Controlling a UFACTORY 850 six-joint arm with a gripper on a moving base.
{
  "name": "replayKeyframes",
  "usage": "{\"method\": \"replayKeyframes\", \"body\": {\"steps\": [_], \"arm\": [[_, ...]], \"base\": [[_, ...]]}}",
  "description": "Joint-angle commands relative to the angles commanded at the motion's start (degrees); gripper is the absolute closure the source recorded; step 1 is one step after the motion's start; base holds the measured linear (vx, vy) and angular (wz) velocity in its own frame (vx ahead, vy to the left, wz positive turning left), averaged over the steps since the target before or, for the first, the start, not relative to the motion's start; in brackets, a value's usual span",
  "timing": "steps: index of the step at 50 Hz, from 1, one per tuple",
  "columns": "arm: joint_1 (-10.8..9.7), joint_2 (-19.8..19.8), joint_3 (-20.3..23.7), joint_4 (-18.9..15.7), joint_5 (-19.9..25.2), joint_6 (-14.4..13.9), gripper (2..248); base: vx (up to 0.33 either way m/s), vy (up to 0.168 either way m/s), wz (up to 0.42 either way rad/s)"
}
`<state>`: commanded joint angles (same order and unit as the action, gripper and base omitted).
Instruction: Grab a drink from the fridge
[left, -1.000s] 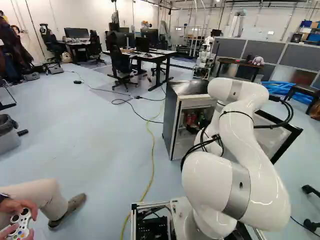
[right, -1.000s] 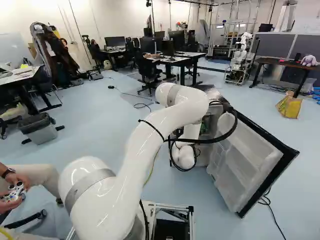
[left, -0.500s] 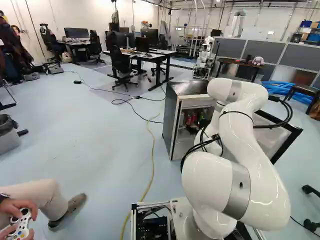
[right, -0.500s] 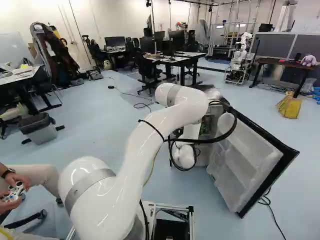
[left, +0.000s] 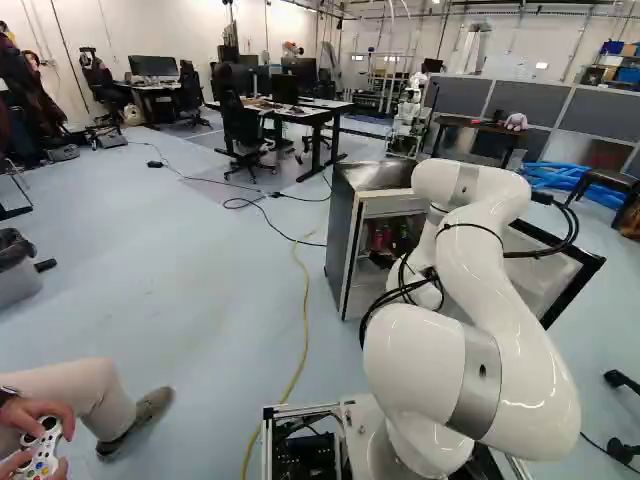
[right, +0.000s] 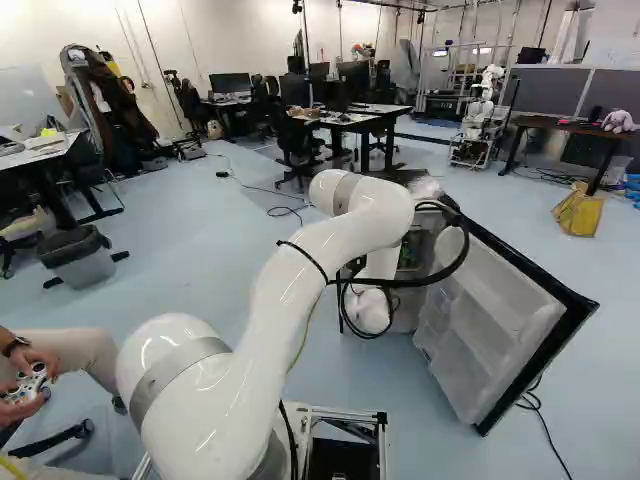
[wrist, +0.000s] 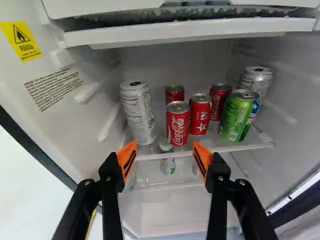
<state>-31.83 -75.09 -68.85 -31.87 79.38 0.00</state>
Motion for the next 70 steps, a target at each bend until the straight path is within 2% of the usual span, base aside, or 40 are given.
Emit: {"method": "replayKeyframes", "body": {"steps": [34,70], "arm": [[1.0,-3.4,-6.9,0.0,-0.8,0.0,83],[1.3,-9.3,-18.5,0.0,-0.8,0.0,83]], "base": [[0.0,0.0,0.0],[0.0,0.0,0.0]]}}
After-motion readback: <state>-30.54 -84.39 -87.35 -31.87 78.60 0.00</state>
